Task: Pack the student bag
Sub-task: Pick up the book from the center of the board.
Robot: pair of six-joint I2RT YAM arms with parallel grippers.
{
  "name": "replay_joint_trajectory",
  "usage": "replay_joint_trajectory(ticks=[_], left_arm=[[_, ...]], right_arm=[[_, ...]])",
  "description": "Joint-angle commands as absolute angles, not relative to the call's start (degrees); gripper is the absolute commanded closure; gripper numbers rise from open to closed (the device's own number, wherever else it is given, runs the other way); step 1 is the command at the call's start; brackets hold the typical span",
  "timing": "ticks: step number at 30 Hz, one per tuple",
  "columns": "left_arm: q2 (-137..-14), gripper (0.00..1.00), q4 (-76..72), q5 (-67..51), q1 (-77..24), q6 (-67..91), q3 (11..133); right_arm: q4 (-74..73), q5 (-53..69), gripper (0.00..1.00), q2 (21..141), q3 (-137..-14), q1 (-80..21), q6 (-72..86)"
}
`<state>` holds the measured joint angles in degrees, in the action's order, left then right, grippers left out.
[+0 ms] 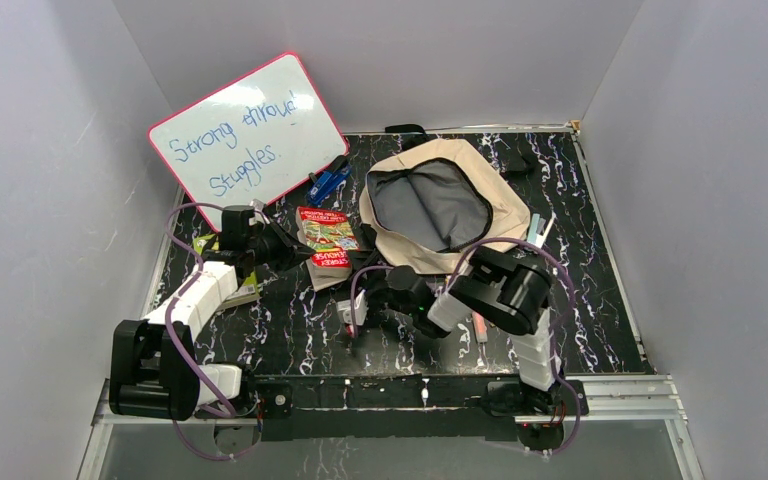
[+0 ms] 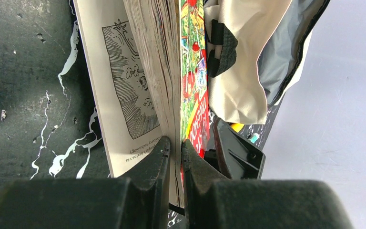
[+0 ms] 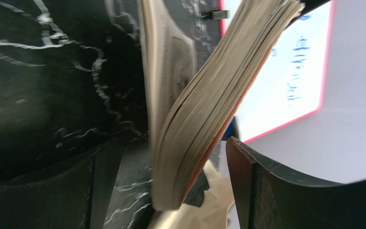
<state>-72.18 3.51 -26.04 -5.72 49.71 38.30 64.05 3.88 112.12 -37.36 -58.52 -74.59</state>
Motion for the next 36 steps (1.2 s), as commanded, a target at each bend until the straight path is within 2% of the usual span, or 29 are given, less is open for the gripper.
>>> replay_joint_trajectory(ticks=[1,4,8,14,15,17,21,24,29,32,36], left_arm=[[-70.4,1.0,2.5,-28.7,-5.3,49.7,40.1],[-70.2,1.0,2.6,-28.7,-5.3,49.5,39.8],[-70.0,1.0,2.6,-29.0,-5.1,49.3,39.3],[-70.3,1.0,2.4,-29.1,-4.8,48.9,38.8],[-70.3,0.97,3.0,-28.8,-4.7,48.6,38.9],[-70.0,0.83,4.6,-27.2,-4.6,47.7,39.3],[-67.8,0.52,11.0,-22.1,-3.9,44.1,42.3],[-65.2,0.39,16.0,-16.9,-3.5,40.5,46.2],[-61.8,0.28,20.1,-12.2,-3.4,36.1,51.5],[-61.4,0.26,21.6,-11.2,-3.3,34.0,53.9],[-60.8,0.24,22.7,-10.7,-3.3,31.1,56.9]], right_arm=[[80.2,-2.4,0.12,117.8,-40.9,-59.0,-82.7],[80.3,-2.6,0.16,118.4,-42.1,-59.0,-81.4],[80.1,-2.0,0.28,117.4,-42.0,-58.9,-79.3],[81.0,-1.5,0.64,115.8,-40.6,-58.9,-77.4],[80.6,-1.5,0.68,115.4,-40.5,-58.9,-77.4],[80.3,-1.2,0.76,114.8,-40.1,-59.0,-77.0],[81.6,-1.1,0.95,113.3,-39.0,-58.9,-74.7],[83.1,-1.1,1.0,112.4,-38.1,-58.9,-73.2],[82.8,-1.4,1.0,107.9,-37.6,-58.9,-67.0],[74.4,-1.7,1.0,102.0,-38.9,-59.0,-57.7],[56.2,-2.3,1.0,93.5,-43.6,-58.8,-43.3]])
